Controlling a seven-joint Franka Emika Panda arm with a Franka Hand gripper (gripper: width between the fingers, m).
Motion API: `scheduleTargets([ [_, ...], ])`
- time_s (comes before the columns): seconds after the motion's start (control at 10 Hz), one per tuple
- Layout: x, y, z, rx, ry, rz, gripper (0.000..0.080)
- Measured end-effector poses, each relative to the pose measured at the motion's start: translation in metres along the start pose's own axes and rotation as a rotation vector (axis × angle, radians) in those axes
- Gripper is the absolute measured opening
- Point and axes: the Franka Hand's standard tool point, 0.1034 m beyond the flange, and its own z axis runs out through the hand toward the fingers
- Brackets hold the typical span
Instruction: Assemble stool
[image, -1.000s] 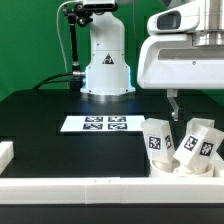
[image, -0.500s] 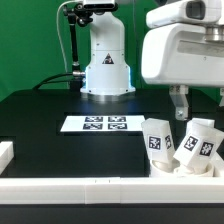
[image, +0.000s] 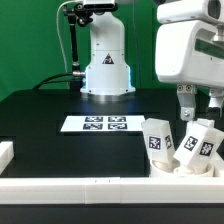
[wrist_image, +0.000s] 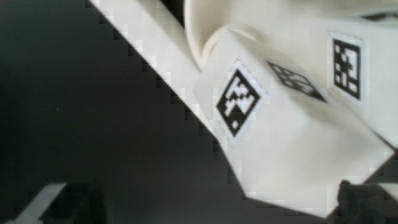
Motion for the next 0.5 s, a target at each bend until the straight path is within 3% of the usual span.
scheduleTargets([
  [0.5,-0.0071,-0.002,0.0024,-0.036,-0.027,-0.457,0.0649],
])
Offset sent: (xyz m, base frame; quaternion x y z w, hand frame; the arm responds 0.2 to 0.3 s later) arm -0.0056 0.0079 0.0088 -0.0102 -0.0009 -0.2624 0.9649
